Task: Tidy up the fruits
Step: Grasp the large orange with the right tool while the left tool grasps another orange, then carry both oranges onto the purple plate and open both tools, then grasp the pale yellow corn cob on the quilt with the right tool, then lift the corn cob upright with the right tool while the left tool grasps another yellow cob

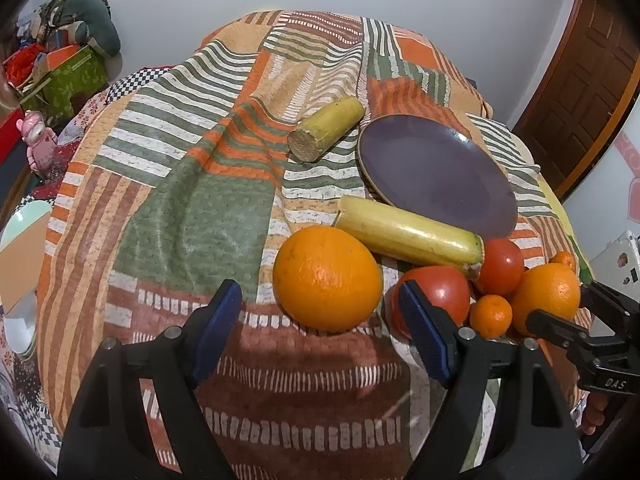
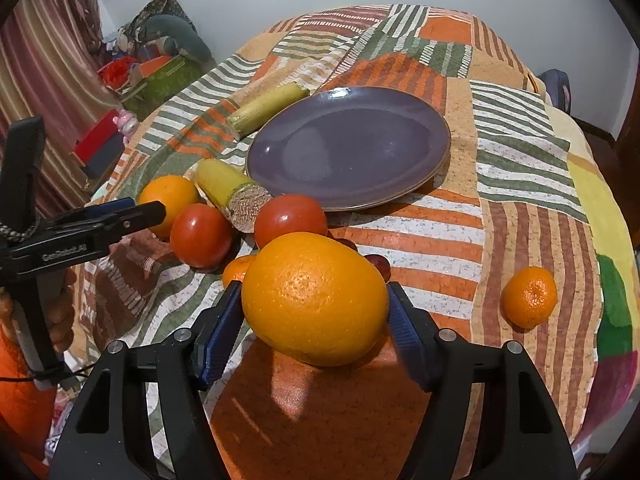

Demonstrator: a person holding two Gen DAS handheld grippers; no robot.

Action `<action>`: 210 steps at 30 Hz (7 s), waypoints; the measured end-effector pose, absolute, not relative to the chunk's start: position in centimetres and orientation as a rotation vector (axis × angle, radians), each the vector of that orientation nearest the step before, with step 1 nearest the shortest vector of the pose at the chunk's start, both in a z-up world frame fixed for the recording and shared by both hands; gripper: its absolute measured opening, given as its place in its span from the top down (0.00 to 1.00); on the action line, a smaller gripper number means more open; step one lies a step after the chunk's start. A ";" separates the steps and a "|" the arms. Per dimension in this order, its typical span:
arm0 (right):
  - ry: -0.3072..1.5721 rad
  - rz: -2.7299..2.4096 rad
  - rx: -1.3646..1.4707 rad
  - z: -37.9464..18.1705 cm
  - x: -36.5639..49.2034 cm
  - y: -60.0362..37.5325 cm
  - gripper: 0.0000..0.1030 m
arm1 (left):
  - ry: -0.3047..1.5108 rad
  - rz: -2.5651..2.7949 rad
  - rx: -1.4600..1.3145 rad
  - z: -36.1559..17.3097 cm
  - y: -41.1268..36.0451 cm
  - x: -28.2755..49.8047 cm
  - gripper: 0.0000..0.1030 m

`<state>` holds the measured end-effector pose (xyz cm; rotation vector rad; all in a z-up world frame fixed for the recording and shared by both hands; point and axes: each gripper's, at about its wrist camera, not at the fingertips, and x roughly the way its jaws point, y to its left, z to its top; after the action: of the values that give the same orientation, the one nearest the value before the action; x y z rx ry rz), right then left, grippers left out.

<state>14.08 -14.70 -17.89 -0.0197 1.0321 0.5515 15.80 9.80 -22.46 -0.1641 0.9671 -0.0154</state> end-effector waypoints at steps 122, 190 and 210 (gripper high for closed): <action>0.893 0.451 -0.129 -15.0 26.5 -11.9 0.19 | 0.864 -0.131 -0.040 -15.1 6.6 27.8 0.19; 0.903 0.743 -0.305 -14.9 19.5 -1.8 0.66 | 0.955 -0.037 -0.238 -19.8 15.7 16.4 0.13; 0.722 0.621 -0.062 -8.6 21.4 -10.5 0.67 | 0.942 -0.084 -0.153 -18.3 13.0 23.5 0.13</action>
<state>21.36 -10.53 -8.61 -0.0623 0.7220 0.6210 23.51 13.02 -18.26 -0.1528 0.9425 -0.0838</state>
